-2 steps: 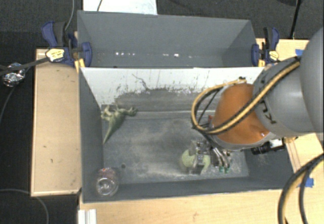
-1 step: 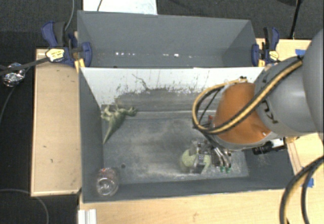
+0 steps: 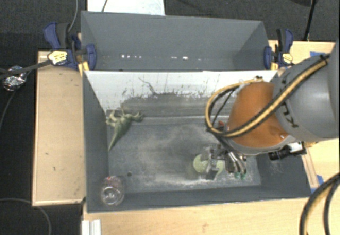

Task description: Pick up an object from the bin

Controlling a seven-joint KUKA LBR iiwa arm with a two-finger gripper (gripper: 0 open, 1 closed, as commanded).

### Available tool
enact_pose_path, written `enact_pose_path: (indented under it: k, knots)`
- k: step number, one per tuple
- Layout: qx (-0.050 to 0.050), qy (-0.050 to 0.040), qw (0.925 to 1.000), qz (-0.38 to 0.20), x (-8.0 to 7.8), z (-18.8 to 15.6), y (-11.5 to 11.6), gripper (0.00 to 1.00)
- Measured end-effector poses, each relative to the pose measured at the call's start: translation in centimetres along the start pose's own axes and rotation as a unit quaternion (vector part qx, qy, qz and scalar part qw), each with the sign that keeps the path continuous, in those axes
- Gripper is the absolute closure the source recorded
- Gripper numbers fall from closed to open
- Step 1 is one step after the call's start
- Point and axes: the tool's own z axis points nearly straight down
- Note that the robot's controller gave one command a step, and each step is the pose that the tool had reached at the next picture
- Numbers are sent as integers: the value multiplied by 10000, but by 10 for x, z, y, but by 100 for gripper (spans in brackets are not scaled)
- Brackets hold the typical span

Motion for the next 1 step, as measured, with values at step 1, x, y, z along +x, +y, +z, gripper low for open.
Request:
enact_pose_path:
  k: [1]
  knots:
    - [-7, -37, 10000, -2, -2, -19, 0, 100]
